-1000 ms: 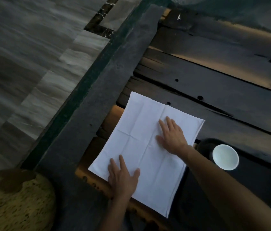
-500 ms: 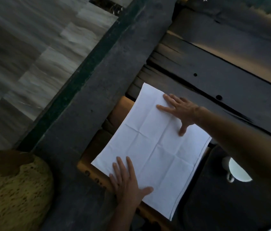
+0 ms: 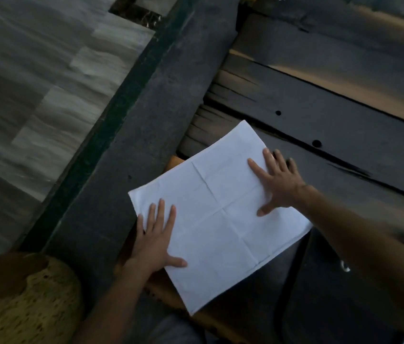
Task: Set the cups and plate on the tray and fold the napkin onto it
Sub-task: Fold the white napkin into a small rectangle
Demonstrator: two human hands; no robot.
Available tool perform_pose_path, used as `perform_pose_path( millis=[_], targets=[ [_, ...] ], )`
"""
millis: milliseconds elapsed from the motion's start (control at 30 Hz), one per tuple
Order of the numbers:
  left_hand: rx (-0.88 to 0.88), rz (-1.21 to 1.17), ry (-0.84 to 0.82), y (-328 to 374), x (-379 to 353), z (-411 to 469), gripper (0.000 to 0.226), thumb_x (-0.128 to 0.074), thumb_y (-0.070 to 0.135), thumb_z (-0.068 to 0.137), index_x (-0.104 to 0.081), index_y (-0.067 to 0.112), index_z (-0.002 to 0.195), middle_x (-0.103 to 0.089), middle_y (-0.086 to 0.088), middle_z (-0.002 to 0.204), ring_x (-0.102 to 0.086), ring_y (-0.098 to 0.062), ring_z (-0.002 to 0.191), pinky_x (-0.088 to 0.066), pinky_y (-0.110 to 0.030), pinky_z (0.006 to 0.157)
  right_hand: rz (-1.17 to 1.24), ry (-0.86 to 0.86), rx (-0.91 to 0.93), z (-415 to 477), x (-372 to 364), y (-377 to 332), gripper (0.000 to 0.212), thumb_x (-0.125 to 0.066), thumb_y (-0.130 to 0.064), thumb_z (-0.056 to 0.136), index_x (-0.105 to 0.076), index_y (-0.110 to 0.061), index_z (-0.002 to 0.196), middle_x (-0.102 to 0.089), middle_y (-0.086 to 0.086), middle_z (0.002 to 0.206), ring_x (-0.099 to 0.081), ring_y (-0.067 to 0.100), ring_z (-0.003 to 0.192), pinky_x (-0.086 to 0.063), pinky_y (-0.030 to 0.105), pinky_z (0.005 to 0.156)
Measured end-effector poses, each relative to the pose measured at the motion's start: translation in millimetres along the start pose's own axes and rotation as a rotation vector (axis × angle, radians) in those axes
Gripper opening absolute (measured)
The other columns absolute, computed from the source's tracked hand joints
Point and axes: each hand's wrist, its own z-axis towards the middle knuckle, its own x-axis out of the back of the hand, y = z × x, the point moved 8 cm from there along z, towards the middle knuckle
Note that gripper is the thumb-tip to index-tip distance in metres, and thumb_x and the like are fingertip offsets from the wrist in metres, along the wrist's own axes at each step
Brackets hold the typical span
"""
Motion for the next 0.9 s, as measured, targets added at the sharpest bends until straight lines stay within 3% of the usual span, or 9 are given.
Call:
perform_pose_path(
  millis=[167, 467, 667, 900],
  targets=[
    [-0.172, 0.193, -0.022, -14.2, 44.7, 38.5, 0.152, -0.057, 0.096, 0.050, 0.045, 0.031, 0.142, 0.055, -0.003, 0.148, 0.048, -0.029, 0.138, 0.022, -0.057, 0.113, 0.094, 0.012, -0.185, -23.6, -23.4, 9.5, 0.159, -0.061, -0.098, 0.034, 0.036, -0.042, 0.146, 0.037, 0.014, 0.158, 0.033, 0.041, 0.145, 0.015, 0.064, 0.115],
    [-0.429, 0.509, 0.029, -3.0, 106.8, 99.2, 0.153, -0.042, 0.105, 0.040, 0.031, 0.030, 0.151, 0.041, -0.003, 0.158, 0.039, -0.025, 0.145, 0.020, -0.062, 0.114, 0.205, 0.017, -0.456, -64.0, -54.8, 8.6, 0.161, -0.049, -0.104, 0.033, 0.039, -0.031, 0.146, 0.032, 0.023, 0.159, 0.039, 0.042, 0.142, 0.024, 0.067, 0.110],
    [-0.557, 0.697, 0.052, 30.5, 142.1, 134.3, 0.156, -0.056, 0.096, 0.044, 0.035, 0.026, 0.149, 0.045, -0.009, 0.155, 0.040, -0.030, 0.143, 0.016, -0.061, 0.115, 0.293, 0.001, -0.581, -90.3, -72.5, 2.7, 0.165, -0.043, -0.107, 0.031, 0.041, -0.023, 0.146, 0.035, 0.030, 0.154, 0.040, 0.044, 0.140, 0.028, 0.066, 0.108],
    [-0.618, 0.792, 0.056, 51.6, 150.3, 145.0, 0.158, -0.064, 0.090, 0.047, 0.040, 0.024, 0.146, 0.048, -0.011, 0.152, 0.037, -0.032, 0.144, 0.015, -0.064, 0.115, 0.303, -0.032, -0.618, -113.4, -86.5, -3.2, 0.170, -0.049, -0.105, 0.028, 0.044, -0.023, 0.144, 0.038, 0.031, 0.152, 0.045, 0.045, 0.136, 0.025, 0.068, 0.108]
  ],
)
